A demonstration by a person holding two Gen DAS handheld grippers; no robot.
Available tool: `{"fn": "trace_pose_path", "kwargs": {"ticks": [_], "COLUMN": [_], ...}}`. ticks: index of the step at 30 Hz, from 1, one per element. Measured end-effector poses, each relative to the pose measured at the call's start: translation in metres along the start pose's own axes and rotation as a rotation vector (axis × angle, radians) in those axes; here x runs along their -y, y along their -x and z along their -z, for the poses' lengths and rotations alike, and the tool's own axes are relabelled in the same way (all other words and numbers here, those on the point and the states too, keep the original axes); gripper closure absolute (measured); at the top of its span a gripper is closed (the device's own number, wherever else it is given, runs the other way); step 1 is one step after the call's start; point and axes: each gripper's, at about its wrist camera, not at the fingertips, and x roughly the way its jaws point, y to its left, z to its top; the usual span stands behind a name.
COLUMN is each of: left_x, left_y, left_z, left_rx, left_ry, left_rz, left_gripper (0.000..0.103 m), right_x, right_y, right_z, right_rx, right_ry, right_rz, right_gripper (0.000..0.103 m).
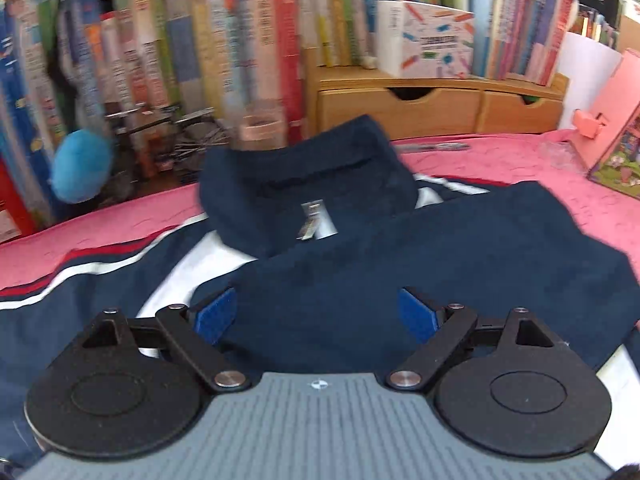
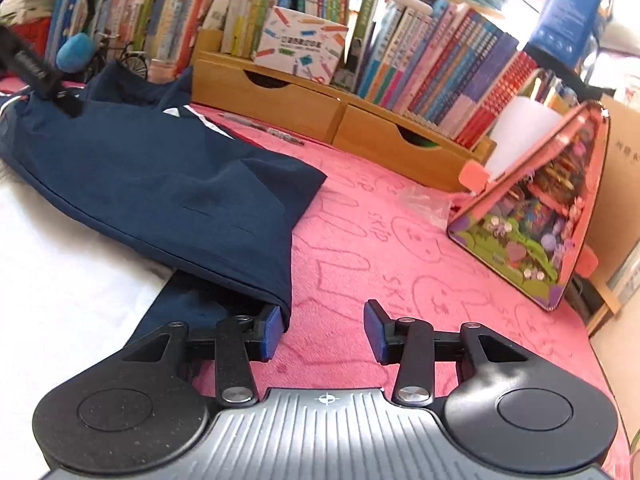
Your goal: Fold clothes
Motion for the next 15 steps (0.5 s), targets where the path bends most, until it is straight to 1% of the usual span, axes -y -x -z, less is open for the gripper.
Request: {"fn": "trace_pose_path", "kwargs": {"ticks": [1, 2, 3, 4, 6, 8, 10, 11, 12, 13, 14, 15], "left_x": [-0.015, -0.025, -0.032, -0.033, -0.032, -0.029, -0.027, -0.025, -0.024, -0.02, -0.019, -0.017], "left_y": [0.005, 0.009, 0.015, 0.019, 0.024, 0.026, 0.027, 0.023, 0.019, 0.012, 0.005, 0.0], "left_z": [0.01, 0.017, 0.025, 0.03, 0.037, 0.038, 0.039, 0.038, 0.037, 0.034, 0.031, 0.028], "left_rx": [0.006, 0.013, 0.023, 0.033, 0.056, 0.079, 0.1, 0.104, 0.104, 0.087, 0.068, 0.054], "left_ry": [0.013, 0.026, 0.024, 0.011, -0.01, -0.017, -0.024, -0.022, -0.021, -0.017, -0.012, -0.007], "left_rz": [0.015, 0.008, -0.01, -0.023, -0.028, -0.01, 0.009, 0.018, 0.027, 0.029, 0.022, 0.009], "left_gripper": [0.017, 0.016, 0.015, 0.014, 0.011, 0.008, 0.004, 0.003, 0.003, 0.003, 0.003, 0.004], "right_x": [0.005, 0.004, 0.002, -0.001, -0.01, -0.021, -0.038, -0.047, -0.054, -0.061, -0.066, -0.072], "right_y": [0.004, 0.009, 0.014, 0.02, 0.032, 0.04, 0.042, 0.04, 0.034, 0.024, 0.011, -0.003], "right_z": [0.001, 0.002, 0.001, 0.0, -0.008, -0.022, -0.04, -0.049, -0.057, -0.067, -0.074, -0.081], "right_rx": [-0.009, -0.006, 0.003, 0.014, 0.064, 0.125, 0.169, 0.186, 0.182, 0.163, 0.127, 0.09], "right_ry": [-0.022, -0.033, -0.024, -0.015, 0.004, 0.004, 0.007, 0.011, 0.013, 0.008, -0.001, -0.01], "right_rz": [-0.007, 0.0, 0.01, 0.018, 0.009, -0.048, -0.136, -0.183, -0.229, -0.27, -0.286, -0.301], "right_gripper": [0.05, 0.046, 0.045, 0.045, 0.043, 0.043, 0.043, 0.044, 0.046, 0.048, 0.055, 0.066]}}
